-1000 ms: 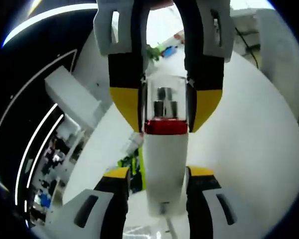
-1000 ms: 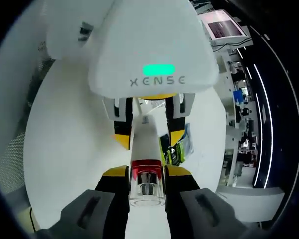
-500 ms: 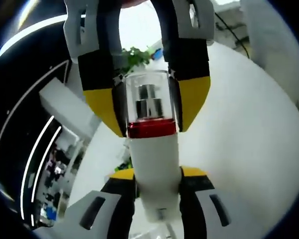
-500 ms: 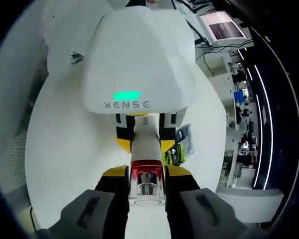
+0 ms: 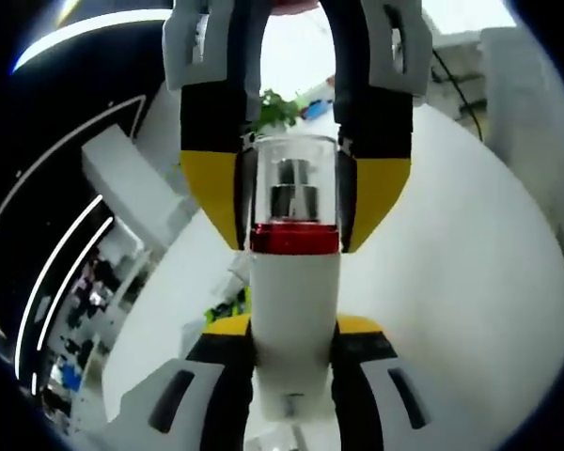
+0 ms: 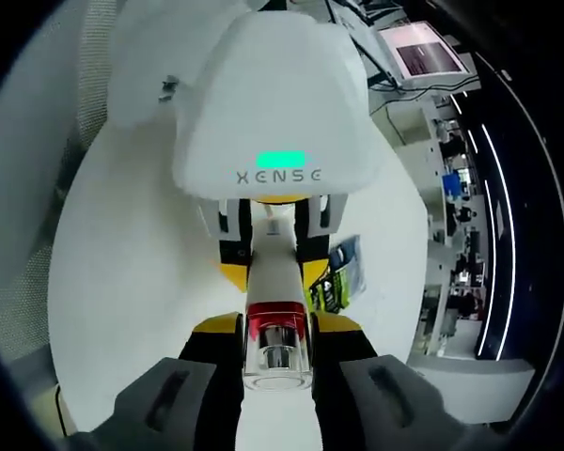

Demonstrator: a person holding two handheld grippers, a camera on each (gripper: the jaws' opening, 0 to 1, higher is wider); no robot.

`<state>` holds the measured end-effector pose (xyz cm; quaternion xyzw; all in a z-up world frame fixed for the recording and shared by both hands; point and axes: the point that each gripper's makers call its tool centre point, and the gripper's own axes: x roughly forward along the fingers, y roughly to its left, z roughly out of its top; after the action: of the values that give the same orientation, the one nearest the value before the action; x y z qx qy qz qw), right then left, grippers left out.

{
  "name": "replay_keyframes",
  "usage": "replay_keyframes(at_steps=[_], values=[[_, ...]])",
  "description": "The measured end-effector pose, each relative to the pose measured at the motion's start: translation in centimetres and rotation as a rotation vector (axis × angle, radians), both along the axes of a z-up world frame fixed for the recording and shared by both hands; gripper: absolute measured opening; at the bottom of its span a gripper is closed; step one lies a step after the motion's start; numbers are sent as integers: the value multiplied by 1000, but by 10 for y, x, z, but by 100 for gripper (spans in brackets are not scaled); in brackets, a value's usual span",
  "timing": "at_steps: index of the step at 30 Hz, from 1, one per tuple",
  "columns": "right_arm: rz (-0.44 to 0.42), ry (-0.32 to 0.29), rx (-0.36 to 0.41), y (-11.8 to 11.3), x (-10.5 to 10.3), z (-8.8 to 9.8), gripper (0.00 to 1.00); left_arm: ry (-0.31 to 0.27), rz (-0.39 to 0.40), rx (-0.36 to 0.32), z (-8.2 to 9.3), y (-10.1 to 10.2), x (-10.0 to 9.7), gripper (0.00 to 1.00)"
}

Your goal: Arrange the skincare products in the storage area until every visible bottle or jar stands upright without overlapping.

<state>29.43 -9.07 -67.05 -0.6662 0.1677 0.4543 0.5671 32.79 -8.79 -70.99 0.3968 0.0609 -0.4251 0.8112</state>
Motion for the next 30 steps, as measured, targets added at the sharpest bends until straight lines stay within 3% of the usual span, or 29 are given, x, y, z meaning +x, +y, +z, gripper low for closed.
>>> replay_keyframes(at_steps=[8, 14, 24, 30], values=[[13, -4, -23, -1, -2, -2, 27, -34, 18, 15, 0, 0, -1, 29], [31, -5, -35, -5, -2, -4, 27, -27, 28, 3, -1, 1, -1, 29], [48, 4, -29, -10, 1, -6, 28, 27, 32, -13, -1, 1, -4, 28], [39, 35, 22, -14, 0, -10, 28, 71, 30, -16, -5, 2, -12, 28]])
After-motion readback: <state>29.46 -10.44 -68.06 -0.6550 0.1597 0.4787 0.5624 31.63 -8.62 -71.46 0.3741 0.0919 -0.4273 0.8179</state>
